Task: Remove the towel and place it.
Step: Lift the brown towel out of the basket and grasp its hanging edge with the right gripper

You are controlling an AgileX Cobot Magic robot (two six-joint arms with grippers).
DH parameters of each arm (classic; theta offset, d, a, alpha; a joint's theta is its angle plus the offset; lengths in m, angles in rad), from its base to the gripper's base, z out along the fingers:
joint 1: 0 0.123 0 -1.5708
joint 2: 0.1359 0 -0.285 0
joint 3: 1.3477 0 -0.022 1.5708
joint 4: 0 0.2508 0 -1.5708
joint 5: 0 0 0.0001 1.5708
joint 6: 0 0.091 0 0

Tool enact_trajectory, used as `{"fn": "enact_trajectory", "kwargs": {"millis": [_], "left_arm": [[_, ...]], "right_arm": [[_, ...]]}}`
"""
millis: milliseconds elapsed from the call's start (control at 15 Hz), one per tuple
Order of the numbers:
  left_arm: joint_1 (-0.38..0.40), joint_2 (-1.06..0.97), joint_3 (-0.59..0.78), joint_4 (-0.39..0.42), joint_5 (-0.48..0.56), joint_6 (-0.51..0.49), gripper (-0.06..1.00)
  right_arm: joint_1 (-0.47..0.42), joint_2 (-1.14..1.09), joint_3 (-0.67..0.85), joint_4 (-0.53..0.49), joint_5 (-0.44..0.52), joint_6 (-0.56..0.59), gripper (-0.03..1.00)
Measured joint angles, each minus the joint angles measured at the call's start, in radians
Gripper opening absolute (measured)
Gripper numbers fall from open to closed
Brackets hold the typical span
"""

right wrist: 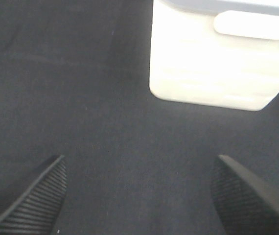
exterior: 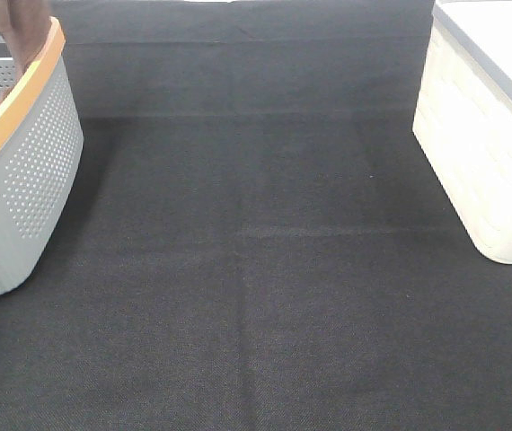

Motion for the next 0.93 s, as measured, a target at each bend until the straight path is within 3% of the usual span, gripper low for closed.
{"fn": "enact_trajectory", "kwargs": {"millis": [200, 400, 667, 933], "left_arm": [[-0.110, -0.003, 0.000, -0.010, -0.027, 0.015, 0.01], [-0.279, -0.002, 0.000, 0.026, -0.112, 0.023, 0.01], [-0.473, -0.002, 0.000, 0.252, -0.187, 0.021, 0.01], [-0.594, 0.000, 0.000, 0.433, -0.202, -0.019, 0.01]], "right_arm": [[0.001, 0.130, -0.006, 0.025, -0.006, 0.000, 0.76], [0.014, 0.276, -0.021, 0.180, -0.158, -0.086, 0.75], [0.014, 0.518, -0.045, 0.490, -0.323, -0.401, 0.75], [0.054, 0.770, -0.220, 0.707, -0.361, -0.642, 0.72]]}}
